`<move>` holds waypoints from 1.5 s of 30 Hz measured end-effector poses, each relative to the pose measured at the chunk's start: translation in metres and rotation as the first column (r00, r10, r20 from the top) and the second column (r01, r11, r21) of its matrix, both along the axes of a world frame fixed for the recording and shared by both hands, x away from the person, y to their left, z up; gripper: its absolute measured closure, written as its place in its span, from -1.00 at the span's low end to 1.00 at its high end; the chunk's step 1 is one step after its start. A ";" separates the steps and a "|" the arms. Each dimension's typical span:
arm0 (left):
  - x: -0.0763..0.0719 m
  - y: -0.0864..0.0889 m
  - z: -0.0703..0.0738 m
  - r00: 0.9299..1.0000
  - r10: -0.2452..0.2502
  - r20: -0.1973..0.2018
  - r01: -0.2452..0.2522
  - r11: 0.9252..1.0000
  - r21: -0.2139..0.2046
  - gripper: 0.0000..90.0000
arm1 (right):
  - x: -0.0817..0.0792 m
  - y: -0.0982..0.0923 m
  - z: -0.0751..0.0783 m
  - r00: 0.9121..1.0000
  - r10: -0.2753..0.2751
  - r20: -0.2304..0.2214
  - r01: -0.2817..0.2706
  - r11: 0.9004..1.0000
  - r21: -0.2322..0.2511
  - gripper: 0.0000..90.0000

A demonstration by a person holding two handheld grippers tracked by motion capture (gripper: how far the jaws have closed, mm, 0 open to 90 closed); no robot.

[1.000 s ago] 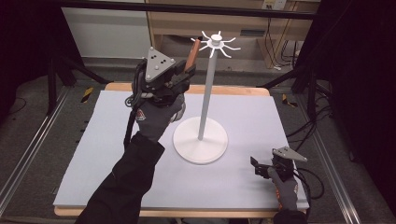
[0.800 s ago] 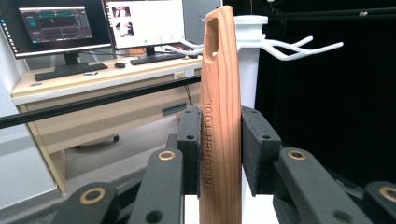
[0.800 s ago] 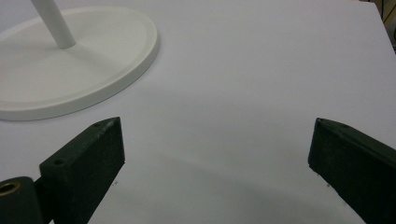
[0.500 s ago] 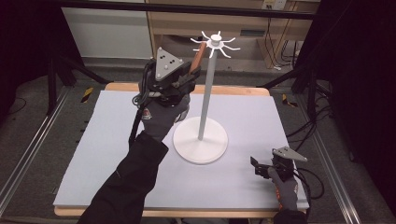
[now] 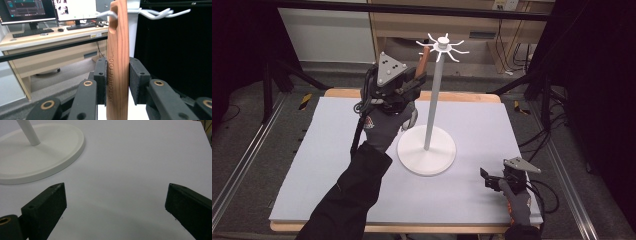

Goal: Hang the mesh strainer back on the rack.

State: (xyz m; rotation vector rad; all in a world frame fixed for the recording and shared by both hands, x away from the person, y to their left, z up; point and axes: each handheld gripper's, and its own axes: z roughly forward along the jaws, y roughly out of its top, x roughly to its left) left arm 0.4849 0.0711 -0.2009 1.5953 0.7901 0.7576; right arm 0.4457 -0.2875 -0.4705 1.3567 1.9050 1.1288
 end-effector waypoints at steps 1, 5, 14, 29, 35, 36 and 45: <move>0.001 0.002 -0.002 1.000 -0.010 -0.010 0.010 1.000 -0.009 0.53 | 0.000 0.000 0.000 1.000 0.000 0.000 0.000 1.000 0.000 -0.91; -0.001 0.008 -0.002 0.999 -0.036 -0.010 0.036 0.999 -0.019 0.38 | 0.000 0.000 0.000 1.000 0.002 -0.001 -0.002 1.000 -0.002 -0.91; -0.009 0.024 -0.009 0.997 -0.070 -0.020 0.069 0.998 -0.008 0.08 | 0.001 0.000 -0.001 1.000 0.001 -0.004 -0.001 1.000 -0.003 -0.91; -0.020 0.077 -0.069 0.989 -0.082 -0.126 0.085 0.996 0.020 -0.11 | 0.000 -0.003 -0.002 1.000 -0.009 -0.009 0.009 1.000 0.008 -0.91; -0.025 0.096 -0.108 0.980 -0.056 -0.189 0.066 0.997 0.042 -0.14 | 0.000 -0.004 -0.002 1.000 -0.014 -0.010 0.015 1.000 0.012 -0.91; -0.025 0.103 -0.121 0.976 -0.045 -0.213 0.056 0.997 0.048 -0.15 | 0.000 -0.004 -0.002 1.000 -0.016 -0.010 0.016 1.000 0.008 -0.91; -0.020 0.131 -0.164 0.955 0.034 -0.295 -0.012 0.997 0.077 -0.21 | 0.000 -0.004 -0.002 1.000 -0.015 -0.017 0.015 1.000 0.013 -0.92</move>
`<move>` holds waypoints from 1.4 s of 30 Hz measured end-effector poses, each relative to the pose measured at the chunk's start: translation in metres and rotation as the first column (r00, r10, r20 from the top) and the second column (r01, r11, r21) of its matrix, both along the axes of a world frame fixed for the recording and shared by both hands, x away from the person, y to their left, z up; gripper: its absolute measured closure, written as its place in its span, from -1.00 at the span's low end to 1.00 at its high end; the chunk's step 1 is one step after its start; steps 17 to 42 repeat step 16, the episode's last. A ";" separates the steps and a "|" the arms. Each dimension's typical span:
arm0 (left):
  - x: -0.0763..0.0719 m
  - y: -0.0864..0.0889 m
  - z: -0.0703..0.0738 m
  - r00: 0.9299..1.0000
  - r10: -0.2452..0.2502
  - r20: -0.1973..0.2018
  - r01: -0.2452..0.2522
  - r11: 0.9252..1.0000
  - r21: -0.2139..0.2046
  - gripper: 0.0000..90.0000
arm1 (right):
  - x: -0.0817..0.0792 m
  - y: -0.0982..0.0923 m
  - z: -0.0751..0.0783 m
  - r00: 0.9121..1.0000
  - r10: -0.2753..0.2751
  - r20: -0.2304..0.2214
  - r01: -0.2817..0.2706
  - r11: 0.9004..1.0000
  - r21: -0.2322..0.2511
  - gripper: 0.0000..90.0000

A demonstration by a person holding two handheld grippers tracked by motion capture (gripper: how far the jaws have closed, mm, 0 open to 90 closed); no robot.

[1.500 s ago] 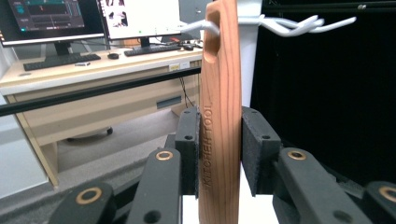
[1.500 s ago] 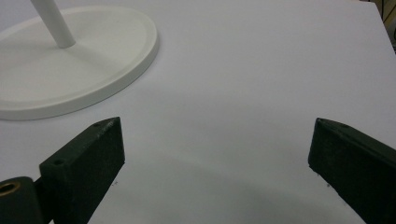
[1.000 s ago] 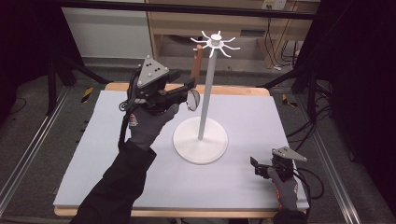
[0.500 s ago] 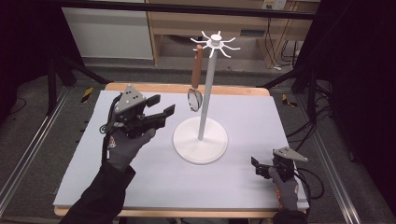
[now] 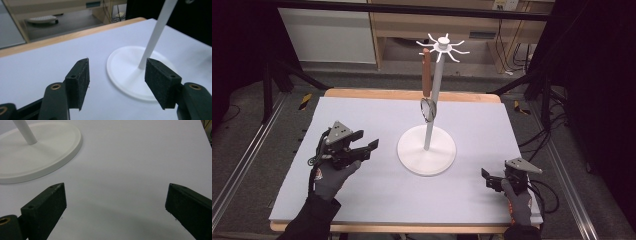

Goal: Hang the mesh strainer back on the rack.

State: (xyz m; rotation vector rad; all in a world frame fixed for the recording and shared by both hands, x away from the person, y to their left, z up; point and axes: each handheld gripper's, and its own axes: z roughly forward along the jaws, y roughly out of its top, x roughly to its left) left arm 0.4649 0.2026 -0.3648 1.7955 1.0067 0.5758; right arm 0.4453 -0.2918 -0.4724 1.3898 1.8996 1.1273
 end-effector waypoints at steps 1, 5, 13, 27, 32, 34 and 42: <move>0.000 0.006 -0.010 1.000 0.014 -0.016 -0.014 1.000 0.007 -0.22 | 0.000 0.000 0.000 1.000 -0.002 0.001 0.002 1.000 -0.005 -0.92; -0.001 0.019 -0.031 0.998 0.040 -0.045 -0.039 0.999 0.033 -0.23 | 0.000 -0.001 -0.001 1.000 -0.006 -0.006 0.006 1.000 -0.018 -0.92; 0.000 0.049 -0.067 0.986 0.136 -0.095 -0.131 0.990 0.053 -0.23 | -0.001 -0.001 0.000 1.000 -0.003 -0.025 0.003 1.000 -0.006 -0.92; -0.001 0.057 -0.071 0.983 0.153 -0.100 -0.149 0.988 0.049 -0.23 | -0.001 -0.002 0.000 1.000 -0.001 -0.029 0.001 1.000 -0.006 -0.92; -0.001 0.057 -0.071 0.983 0.153 -0.100 -0.149 0.988 0.049 -0.23 | -0.001 -0.002 0.000 1.000 -0.001 -0.029 0.001 1.000 -0.006 -0.92; -0.001 0.057 -0.071 0.983 0.153 -0.100 -0.149 0.988 0.049 -0.23 | -0.001 -0.002 0.000 1.000 -0.001 -0.029 0.001 1.000 -0.006 -0.92; -0.001 0.057 -0.071 0.983 0.153 -0.100 -0.149 0.988 0.049 -0.23 | -0.001 -0.002 0.000 1.000 -0.001 -0.029 0.001 1.000 -0.006 -0.92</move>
